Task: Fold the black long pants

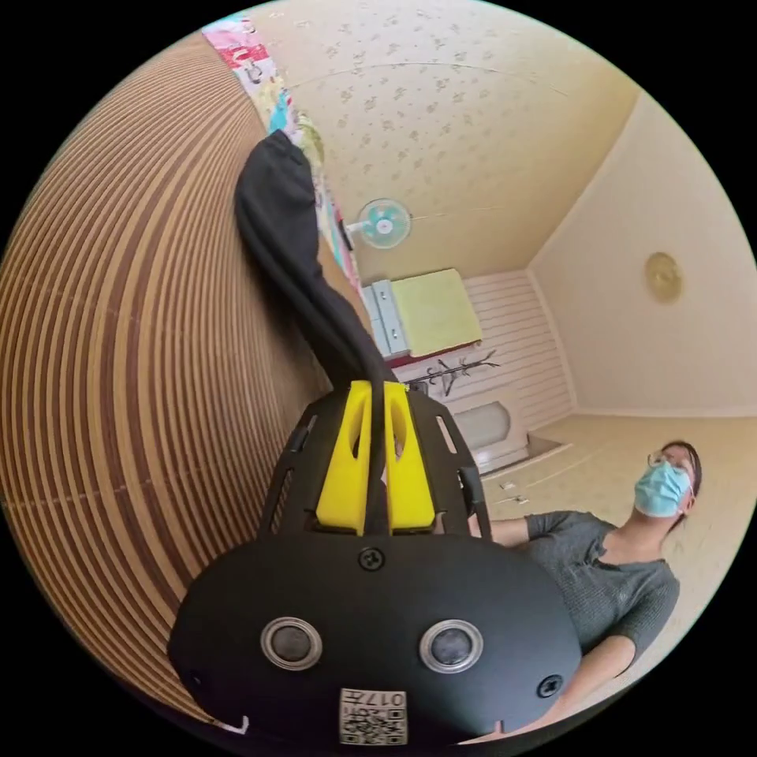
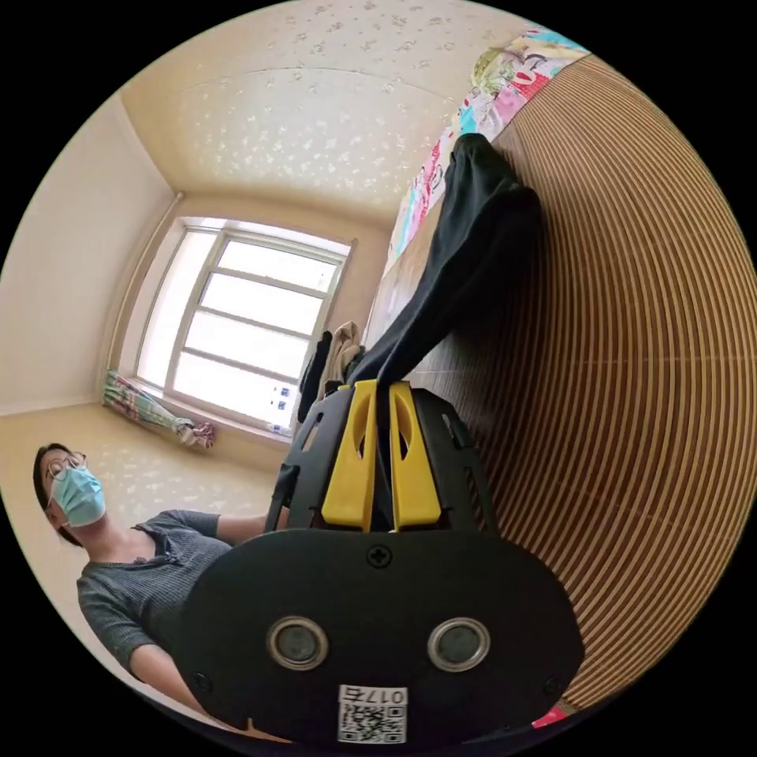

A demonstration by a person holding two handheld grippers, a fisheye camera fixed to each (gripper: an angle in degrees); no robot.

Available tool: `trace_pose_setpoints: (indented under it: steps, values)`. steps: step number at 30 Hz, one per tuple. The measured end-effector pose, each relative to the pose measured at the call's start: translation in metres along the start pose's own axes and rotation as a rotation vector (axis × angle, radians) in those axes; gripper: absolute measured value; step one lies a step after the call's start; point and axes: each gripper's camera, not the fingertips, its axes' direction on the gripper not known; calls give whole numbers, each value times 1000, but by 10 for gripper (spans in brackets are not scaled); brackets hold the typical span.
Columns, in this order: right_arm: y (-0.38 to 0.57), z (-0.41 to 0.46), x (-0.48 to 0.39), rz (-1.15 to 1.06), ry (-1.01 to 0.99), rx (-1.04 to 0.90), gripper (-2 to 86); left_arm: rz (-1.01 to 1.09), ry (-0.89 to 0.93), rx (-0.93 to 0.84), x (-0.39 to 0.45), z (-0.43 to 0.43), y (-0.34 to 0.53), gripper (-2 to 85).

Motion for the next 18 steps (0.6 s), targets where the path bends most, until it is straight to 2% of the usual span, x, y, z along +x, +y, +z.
trace_pose_setpoints:
  steps: [5, 13, 18]
  values:
    - [46, -49, -93, -242, -260, 54, 26, 281, 68, 59, 108, -25, 37, 8]
    - [90, -119, -292, -688, -298, 138, 23, 779, 76, 183, 340, -39, 76, 10]
    - [111, -151, -394, -840, -313, 204, 21, 851, 110, 265, 421, -39, 87, 10]
